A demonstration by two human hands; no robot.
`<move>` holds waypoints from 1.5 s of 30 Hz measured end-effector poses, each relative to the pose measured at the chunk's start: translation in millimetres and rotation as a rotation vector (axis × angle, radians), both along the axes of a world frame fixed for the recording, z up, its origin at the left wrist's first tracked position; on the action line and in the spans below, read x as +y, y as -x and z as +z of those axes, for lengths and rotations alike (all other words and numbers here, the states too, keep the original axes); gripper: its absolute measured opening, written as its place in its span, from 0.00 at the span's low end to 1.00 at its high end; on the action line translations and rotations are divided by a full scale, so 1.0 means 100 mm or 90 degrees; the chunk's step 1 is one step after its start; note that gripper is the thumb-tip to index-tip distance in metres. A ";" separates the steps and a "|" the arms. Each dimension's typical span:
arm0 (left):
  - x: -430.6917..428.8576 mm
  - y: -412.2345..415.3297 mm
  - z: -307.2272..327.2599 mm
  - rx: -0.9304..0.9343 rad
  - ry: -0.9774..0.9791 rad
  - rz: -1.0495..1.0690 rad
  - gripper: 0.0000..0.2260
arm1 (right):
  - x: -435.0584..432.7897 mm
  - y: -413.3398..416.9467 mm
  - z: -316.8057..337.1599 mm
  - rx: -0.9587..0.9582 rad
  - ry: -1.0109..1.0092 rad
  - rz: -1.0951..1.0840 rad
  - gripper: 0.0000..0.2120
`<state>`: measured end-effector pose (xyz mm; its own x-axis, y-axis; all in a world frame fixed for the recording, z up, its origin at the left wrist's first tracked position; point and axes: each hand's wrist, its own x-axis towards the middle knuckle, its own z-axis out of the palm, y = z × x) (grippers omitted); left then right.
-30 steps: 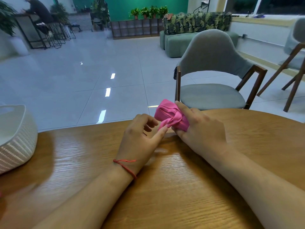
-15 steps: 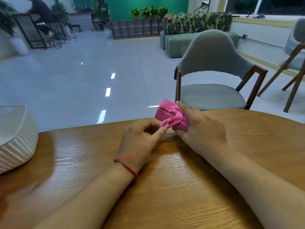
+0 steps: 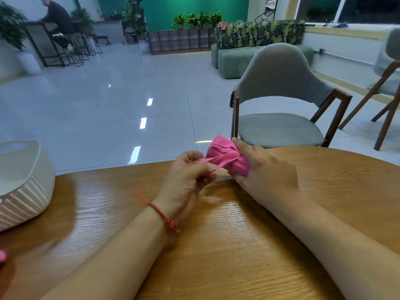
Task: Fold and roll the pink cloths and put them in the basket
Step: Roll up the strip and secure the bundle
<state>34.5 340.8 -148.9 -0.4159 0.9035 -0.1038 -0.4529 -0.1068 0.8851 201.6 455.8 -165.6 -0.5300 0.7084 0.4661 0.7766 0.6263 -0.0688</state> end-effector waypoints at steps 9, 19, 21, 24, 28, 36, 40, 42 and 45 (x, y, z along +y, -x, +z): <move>0.02 -0.04 -0.16 0.161 0.078 0.097 0.06 | 0.00 0.00 0.00 -0.010 0.008 -0.009 0.36; 0.04 0.03 0.00 -0.157 0.026 0.014 0.05 | 0.00 0.01 0.01 -0.041 -0.013 -0.021 0.36; 0.05 0.00 0.03 -0.194 0.001 -0.001 0.07 | 0.00 0.02 -0.01 -0.052 -0.021 -0.016 0.36; 0.05 -0.01 0.04 -0.193 -0.026 -0.010 0.05 | -0.02 0.04 -0.02 -0.061 -0.029 -0.013 0.35; 0.03 -0.06 0.05 -0.056 -0.003 0.016 0.06 | -0.03 0.03 -0.01 -0.067 -0.032 -0.019 0.34; 0.00 -0.06 0.00 0.063 0.041 0.137 0.08 | -0.01 0.03 -0.02 -0.069 -0.047 -0.010 0.35; 0.03 -0.06 0.05 -0.108 0.038 0.078 0.06 | 0.01 0.04 -0.04 -0.068 -0.066 -0.001 0.35; 0.01 -0.07 0.11 -0.180 -0.010 0.028 0.07 | 0.01 0.04 -0.05 -0.072 -0.069 -0.004 0.35; -0.06 -0.03 0.18 -0.228 -0.130 0.006 0.16 | 0.02 0.00 -0.03 -0.060 -0.057 -0.002 0.35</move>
<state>37.2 334.3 -130.7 -0.3946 0.9167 -0.0632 -0.7268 -0.2693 0.6319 201.6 458.3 -168.1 -0.5722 0.6682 0.4755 0.7791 0.6239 0.0608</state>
